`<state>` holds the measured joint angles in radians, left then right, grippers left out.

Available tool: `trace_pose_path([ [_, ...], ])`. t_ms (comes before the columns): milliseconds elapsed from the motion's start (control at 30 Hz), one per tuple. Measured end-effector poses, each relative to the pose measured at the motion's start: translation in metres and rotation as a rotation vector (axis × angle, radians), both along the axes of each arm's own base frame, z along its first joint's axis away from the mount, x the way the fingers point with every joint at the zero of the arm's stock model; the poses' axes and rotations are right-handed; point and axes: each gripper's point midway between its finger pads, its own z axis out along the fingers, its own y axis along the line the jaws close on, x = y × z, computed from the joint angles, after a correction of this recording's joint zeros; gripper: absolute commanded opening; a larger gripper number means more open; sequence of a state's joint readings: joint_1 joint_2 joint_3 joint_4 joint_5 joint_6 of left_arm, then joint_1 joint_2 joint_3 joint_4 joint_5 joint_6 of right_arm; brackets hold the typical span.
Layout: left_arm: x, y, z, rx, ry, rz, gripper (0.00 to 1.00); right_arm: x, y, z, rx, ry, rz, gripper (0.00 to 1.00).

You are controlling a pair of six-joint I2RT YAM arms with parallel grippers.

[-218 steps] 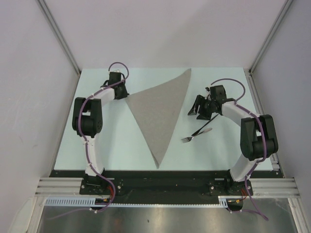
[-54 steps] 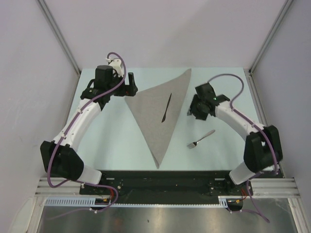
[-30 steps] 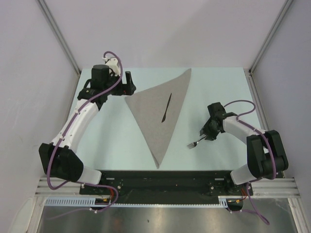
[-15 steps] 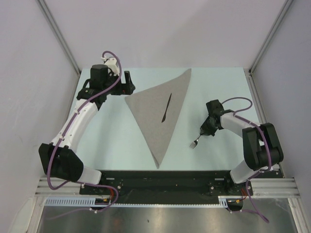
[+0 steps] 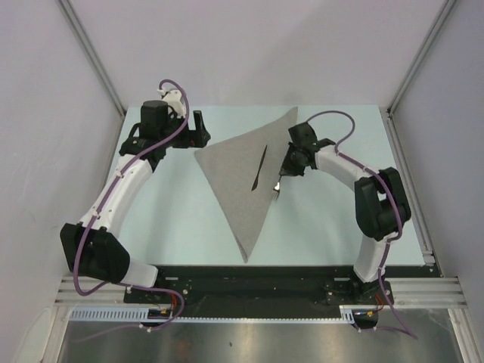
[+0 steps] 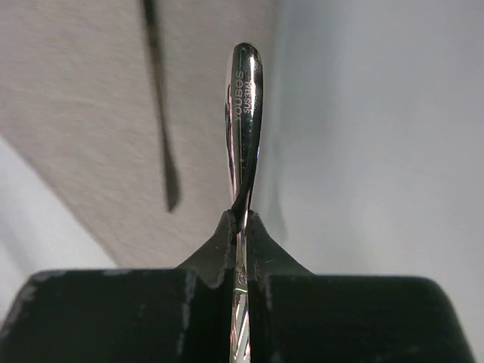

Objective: Fold the napkin, place the utensils inside, and roll it up
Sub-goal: Place the utensil onto the napkin

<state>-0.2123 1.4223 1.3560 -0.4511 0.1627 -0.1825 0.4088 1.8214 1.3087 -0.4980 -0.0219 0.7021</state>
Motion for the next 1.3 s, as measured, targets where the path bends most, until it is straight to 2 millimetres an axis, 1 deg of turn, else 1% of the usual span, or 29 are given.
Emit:
trace_pose_path([
  [67, 0.0, 0.0, 0.0, 0.0, 0.0, 0.001, 1.0, 0.014, 0.017, 0.009, 0.025, -0.024, 0.032, 0.0],
  [133, 0.0, 0.001, 0.0, 0.001, 0.0, 0.002, 1.0, 0.026, 0.033, 0.012, 0.045, -0.038, 0.064, 0.0],
  [233, 0.0, 0.001, 0.0, 0.001, 0.0, 0.004, 1.0, 0.041, 0.047, 0.004, 0.047, -0.032, 0.087, 0.0],
  [333, 0.001, 0.002, 0.0, 0.001, 0.0, 0.005, 1.0, 0.051, 0.052, -0.008, 0.037, -0.014, 0.095, 0.0],
  [400, 0.001, 0.002, 0.0, 0.001, 0.0, 0.006, 1.0, 0.054, 0.053, -0.019, 0.023, 0.003, 0.105, 0.0],
  [533, 0.001, 0.004, 0.0, 0.001, 0.0, 0.01, 1.0, 0.058, 0.053, -0.029, 0.004, 0.023, 0.117, 0.0],
  [767, 0.001, 0.005, 0.0, 0.001, 0.0, 0.012, 1.0, 0.07, 0.053, -0.031, -0.008, 0.015, 0.122, 0.0],
  [1033, 0.001, 0.005, 0.0, 0.001, 0.0, 0.013, 1.0, 0.072, 0.048, -0.045, -0.02, 0.042, 0.114, 0.0],
  [1300, 0.001, 0.005, 0.0, 0.001, 0.0, 0.013, 1.0, 0.077, 0.051, -0.048, -0.014, 0.039, 0.112, 0.0],
])
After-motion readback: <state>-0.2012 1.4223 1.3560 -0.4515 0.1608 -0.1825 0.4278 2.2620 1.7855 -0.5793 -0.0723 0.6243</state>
